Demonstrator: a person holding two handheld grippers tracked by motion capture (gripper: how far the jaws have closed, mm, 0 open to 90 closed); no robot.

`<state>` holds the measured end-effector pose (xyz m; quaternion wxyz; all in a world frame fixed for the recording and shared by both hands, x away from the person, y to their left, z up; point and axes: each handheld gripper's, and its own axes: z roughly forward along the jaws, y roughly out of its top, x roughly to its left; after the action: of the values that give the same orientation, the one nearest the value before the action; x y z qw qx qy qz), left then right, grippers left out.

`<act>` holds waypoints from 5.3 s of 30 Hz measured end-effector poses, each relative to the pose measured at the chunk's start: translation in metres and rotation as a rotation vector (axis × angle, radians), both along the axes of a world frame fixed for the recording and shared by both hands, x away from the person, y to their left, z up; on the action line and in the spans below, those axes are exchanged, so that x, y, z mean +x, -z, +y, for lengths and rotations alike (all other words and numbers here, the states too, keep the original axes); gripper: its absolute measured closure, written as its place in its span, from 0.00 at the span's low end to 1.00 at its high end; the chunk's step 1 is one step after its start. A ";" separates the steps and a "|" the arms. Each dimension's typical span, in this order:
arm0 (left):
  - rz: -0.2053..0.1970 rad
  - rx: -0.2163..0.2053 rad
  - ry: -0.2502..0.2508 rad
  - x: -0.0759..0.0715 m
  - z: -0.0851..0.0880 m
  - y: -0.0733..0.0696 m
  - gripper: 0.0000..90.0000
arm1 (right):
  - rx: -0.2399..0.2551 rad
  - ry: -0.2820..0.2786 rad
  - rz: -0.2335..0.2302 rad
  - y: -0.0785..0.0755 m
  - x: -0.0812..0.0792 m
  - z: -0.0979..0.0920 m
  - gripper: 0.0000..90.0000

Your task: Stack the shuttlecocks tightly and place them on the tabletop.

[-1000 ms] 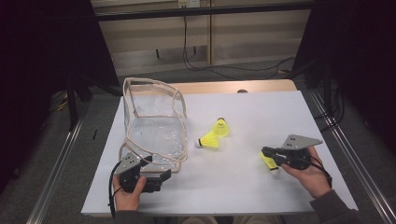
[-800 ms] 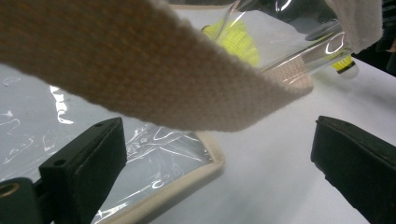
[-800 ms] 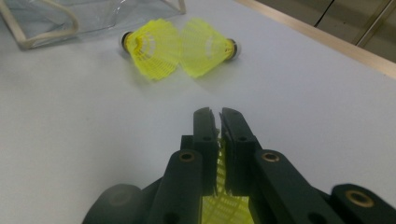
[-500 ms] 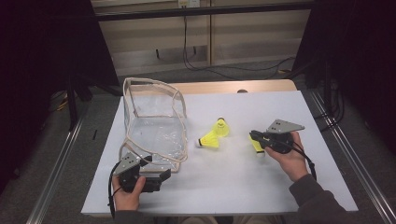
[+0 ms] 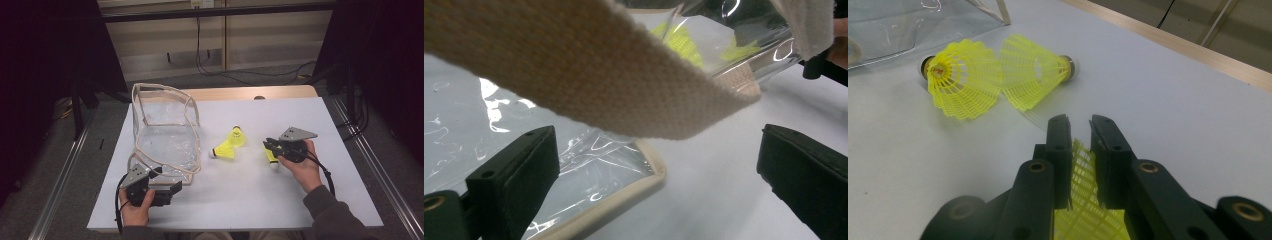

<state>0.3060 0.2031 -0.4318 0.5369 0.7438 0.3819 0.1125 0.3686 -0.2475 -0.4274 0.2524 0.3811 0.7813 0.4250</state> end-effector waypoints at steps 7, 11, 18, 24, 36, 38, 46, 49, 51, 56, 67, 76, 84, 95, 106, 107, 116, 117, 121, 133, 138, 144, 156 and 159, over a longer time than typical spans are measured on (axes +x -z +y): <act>-0.002 0.001 -0.001 0.000 -0.001 0.000 0.04 | 0.024 0.026 0.015 0.003 -0.008 -0.008 0.81; -0.002 0.002 0.002 0.000 -0.001 -0.001 0.04 | 0.034 0.029 0.018 0.004 -0.013 -0.014 0.79; -0.002 0.004 0.001 0.000 -0.001 -0.001 0.04 | 0.031 0.024 0.016 0.001 -0.024 -0.020 0.75; -0.002 0.007 0.001 0.000 -0.001 -0.001 0.04 | 0.012 0.007 0.010 -0.003 -0.032 -0.023 0.69; -0.005 0.006 -0.004 0.000 -0.002 -0.001 0.04 | 0.003 -0.007 0.028 -0.005 -0.040 -0.032 0.63; -0.005 0.006 -0.005 0.000 -0.002 -0.001 0.04 | 0.007 -0.001 0.033 -0.003 -0.040 -0.034 0.62; -0.004 0.004 -0.001 0.000 -0.002 -0.001 0.04 | 0.031 0.018 0.035 -0.001 -0.043 -0.043 0.57; -0.004 0.005 -0.002 0.000 -0.002 -0.001 0.04 | 0.031 0.025 0.036 -0.002 -0.043 -0.046 0.53; -0.004 0.005 0.000 0.000 -0.002 -0.001 0.04 | 0.030 0.028 0.037 -0.002 -0.044 -0.048 0.52; -0.005 0.006 0.001 0.000 -0.002 -0.002 0.04 | 0.039 0.032 0.045 0.001 -0.046 -0.051 0.46; -0.007 0.003 0.002 -0.001 -0.002 -0.002 0.04 | 0.023 -0.020 0.096 0.008 -0.052 -0.055 0.49; -0.012 0.005 -0.001 -0.001 -0.002 -0.003 0.04 | 0.007 -0.052 0.120 0.015 -0.058 -0.061 0.56; -0.013 0.002 -0.002 -0.001 -0.003 -0.003 0.04 | 0.011 -0.081 0.132 0.020 -0.061 -0.068 0.75; -0.014 0.000 0.000 -0.002 -0.002 -0.003 0.04 | 0.030 -0.140 0.120 0.020 -0.063 -0.062 0.94; -0.014 -0.001 -0.001 -0.002 -0.003 -0.003 0.04 | 0.049 -0.137 0.110 0.019 -0.061 -0.060 0.99; -0.015 -0.002 -0.001 -0.002 -0.003 -0.003 0.04 | 0.050 -0.138 0.110 0.019 -0.061 -0.060 1.00; -0.015 -0.001 0.000 -0.002 -0.002 -0.003 0.04 | 0.080 -0.135 0.088 0.014 -0.060 -0.058 1.00; -0.015 -0.001 0.000 -0.002 -0.002 -0.003 0.04 | 0.079 -0.134 0.085 0.014 -0.060 -0.058 1.00; -0.016 0.000 0.000 -0.002 -0.002 -0.003 0.04 | 0.085 -0.133 0.088 0.014 -0.060 -0.057 1.00; -0.019 0.000 -0.002 -0.002 -0.002 -0.004 0.04 | 0.108 -0.144 0.089 0.011 -0.055 -0.051 1.00; -0.022 -0.004 -0.007 -0.002 -0.001 -0.004 0.04 | 0.108 -0.148 0.088 0.009 -0.053 -0.048 1.00; -0.025 -0.006 -0.009 -0.002 0.000 -0.004 0.04 | 0.109 -0.157 0.087 0.007 -0.050 -0.044 1.00; -0.028 0.003 -0.001 -0.003 0.000 -0.005 0.04 | 0.107 -0.175 0.081 0.000 -0.041 -0.032 1.00; -0.030 0.000 -0.003 -0.002 0.000 -0.005 0.04 | 0.105 -0.182 0.080 -0.002 -0.039 -0.029 1.00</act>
<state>0.3036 0.2031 -0.4271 0.5423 0.7416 0.3748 0.1245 0.3296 -0.2761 -0.4257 0.1610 0.3379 0.7988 0.4710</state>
